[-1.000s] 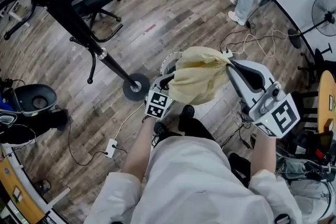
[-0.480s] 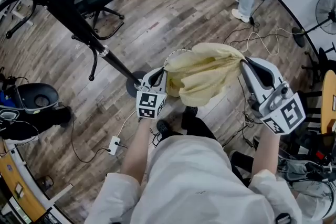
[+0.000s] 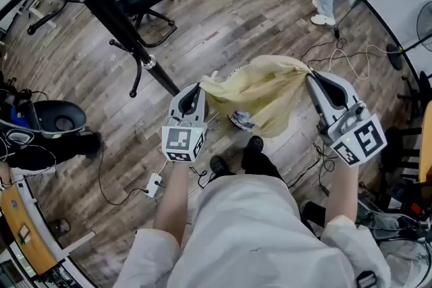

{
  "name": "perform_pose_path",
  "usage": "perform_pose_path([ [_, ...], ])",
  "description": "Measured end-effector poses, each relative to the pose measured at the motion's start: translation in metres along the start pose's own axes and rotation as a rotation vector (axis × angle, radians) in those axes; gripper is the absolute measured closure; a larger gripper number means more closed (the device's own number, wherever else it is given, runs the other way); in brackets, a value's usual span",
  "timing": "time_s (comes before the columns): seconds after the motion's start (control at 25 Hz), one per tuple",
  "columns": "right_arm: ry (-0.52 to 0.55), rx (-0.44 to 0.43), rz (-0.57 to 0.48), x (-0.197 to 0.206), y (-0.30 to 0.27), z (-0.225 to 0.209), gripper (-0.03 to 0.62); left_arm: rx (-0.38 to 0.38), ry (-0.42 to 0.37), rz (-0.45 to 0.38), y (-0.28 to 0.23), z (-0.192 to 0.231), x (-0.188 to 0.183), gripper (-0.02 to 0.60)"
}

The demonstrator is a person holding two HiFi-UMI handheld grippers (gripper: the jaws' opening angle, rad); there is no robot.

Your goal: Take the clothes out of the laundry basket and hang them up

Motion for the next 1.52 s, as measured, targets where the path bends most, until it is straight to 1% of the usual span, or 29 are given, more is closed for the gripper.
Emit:
perform_pose_path([
  [0.16,-0.020,-0.008,0.000,0.007,-0.016,0.000,0.576,-0.054,-0.023,-0.051,0.026,0.016,-0.032,0.558],
  [0.28,-0.034,-0.020,-0.012,0.009,-0.031,0.001,0.577,-0.097,-0.034,-0.073,0.046,0.030,-0.051,0.558],
  [0.48,-0.037,-0.034,-0.030,0.008,-0.055,0.013,0.577,-0.160,-0.076,-0.090,0.080,0.053,-0.073,0.558],
  [0.68,-0.034,-0.071,-0.035,0.006,-0.083,0.023,0.577,-0.234,-0.072,-0.117,0.111,0.080,-0.090,0.558],
  [0.92,-0.024,-0.142,-0.055,-0.004,-0.117,0.046,0.577,-0.330,-0.083,-0.130,0.142,0.114,-0.098,0.558],
  [1.04,-0.025,-0.177,-0.066,-0.008,-0.133,0.059,0.577,-0.364,-0.101,-0.117,0.152,0.132,-0.096,0.558],
  [1.2,-0.013,-0.207,-0.065,-0.008,-0.151,0.075,0.577,-0.407,-0.101,-0.097,0.162,0.161,-0.090,0.558],
  [1.36,-0.015,-0.222,-0.070,-0.009,-0.165,0.082,0.577,-0.429,-0.119,-0.097,0.163,0.182,-0.095,0.558],
  [1.52,-0.016,-0.215,-0.067,-0.011,-0.172,0.083,0.577,-0.424,-0.145,-0.093,0.158,0.194,-0.103,0.558],
])
Point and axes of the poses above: the fingertips, and each gripper's own axes: y backward along the fingers, z to its left, x out of its underside, the point moved 1 cm from there along y, backward along the fingers, and after that the axes turned 2 degrees about -x, right-handed, at the moved point
